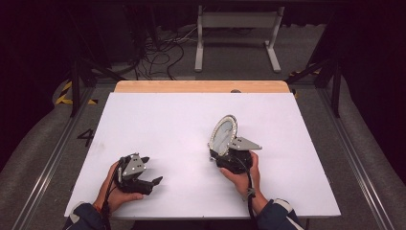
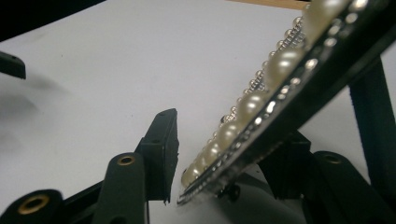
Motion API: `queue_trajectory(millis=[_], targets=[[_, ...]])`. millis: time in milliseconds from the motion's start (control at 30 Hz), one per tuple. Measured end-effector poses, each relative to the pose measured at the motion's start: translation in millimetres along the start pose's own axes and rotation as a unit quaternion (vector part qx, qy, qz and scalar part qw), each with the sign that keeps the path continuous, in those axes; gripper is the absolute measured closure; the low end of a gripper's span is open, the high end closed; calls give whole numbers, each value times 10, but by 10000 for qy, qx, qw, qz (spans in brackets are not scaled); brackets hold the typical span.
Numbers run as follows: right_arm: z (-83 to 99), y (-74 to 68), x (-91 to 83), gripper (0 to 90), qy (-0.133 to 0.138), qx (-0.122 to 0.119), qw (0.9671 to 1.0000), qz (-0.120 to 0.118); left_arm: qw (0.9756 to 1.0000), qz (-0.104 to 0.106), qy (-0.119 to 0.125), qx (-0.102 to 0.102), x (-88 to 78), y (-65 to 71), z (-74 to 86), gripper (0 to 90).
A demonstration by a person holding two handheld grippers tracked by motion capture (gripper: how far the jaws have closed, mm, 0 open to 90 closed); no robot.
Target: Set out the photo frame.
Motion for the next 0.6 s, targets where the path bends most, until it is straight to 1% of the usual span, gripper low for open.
queue_trajectory(millis=[33, 67, 100, 267, 400, 433, 533, 600], targets=[[1, 2, 9, 529, 14, 71, 10000, 0, 10000, 34, 46, -19, -2, 15, -13, 164], [1, 2, 9, 529, 14, 71, 10000, 0, 10000, 34, 46, -19, -2, 15, -13, 164], [-3, 13, 22, 554, 50, 142, 9999, 66, 10000, 51, 60, -15, 2, 21, -17, 164], [0, 16, 32, 565, 55, 218, 9997, 99, 10000, 71, -6, -3, 33, 34, -6, 161], [5, 22, 22, 576, 20, 249, 9997, 44, 10000, 60, -32, 50, 46, 42, -8, 161], [9, 24, 11, 583, -15, 224, 9997, 27, 9999, 71, -38, 62, 45, 39, -5, 161], [12, 29, -1, 600, -45, 231, 9997, -25, 10000, 53, -28, 43, 38, 34, -2, 161], [20, 33, -15, 622, -83, 251, 9996, -104, 10000, 47, -9, 37, 29, 28, 0, 161]])
Point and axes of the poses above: each handheld gripper's, and its own axes: x roughly forward along the jaws, z roughly out of its underside, y roughly to its right, the point moved 8 cm from there along x, roughly forward along the jaws, and after that the axes turned 9 degrees about x, right-handed, at the moved point
